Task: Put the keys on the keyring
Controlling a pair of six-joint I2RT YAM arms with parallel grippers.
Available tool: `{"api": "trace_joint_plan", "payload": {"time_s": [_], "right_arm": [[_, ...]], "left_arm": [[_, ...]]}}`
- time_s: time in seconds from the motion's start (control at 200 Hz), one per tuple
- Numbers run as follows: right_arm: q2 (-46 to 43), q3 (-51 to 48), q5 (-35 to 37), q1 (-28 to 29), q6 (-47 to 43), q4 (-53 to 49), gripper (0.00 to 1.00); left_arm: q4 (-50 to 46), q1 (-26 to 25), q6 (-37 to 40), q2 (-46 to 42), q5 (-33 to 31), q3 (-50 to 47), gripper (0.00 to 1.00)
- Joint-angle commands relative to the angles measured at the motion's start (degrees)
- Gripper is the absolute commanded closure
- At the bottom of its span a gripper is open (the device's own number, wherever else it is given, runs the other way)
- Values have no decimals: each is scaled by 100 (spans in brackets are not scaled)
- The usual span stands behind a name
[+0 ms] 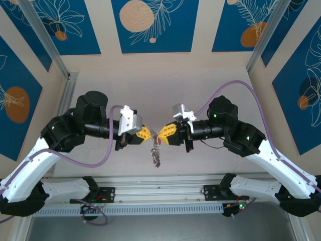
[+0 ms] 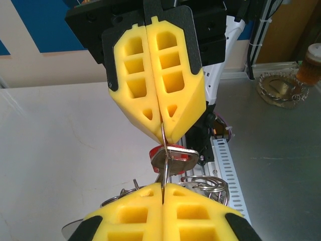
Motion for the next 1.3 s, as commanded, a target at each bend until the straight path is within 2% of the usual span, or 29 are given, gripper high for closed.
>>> {"api": "trace_joint_plan", "payload": {"time_s": [0.0, 0.255, 1.005, 1.295], "right_arm": [[25, -96, -40, 60, -106, -31, 100], [-11, -106, 124, 144, -265, -134, 100], [-361, -247, 1665, 1023, -1641, -375, 100], [-369, -278, 2950, 1708, -2181, -396, 100]], "left_arm": [[456, -68, -71, -63, 266, 217, 100], [476, -71, -108, -89, 250, 173, 100], [481, -68, -248, 167, 250, 358, 100], [482, -72, -261, 227, 224, 398, 100]]}}
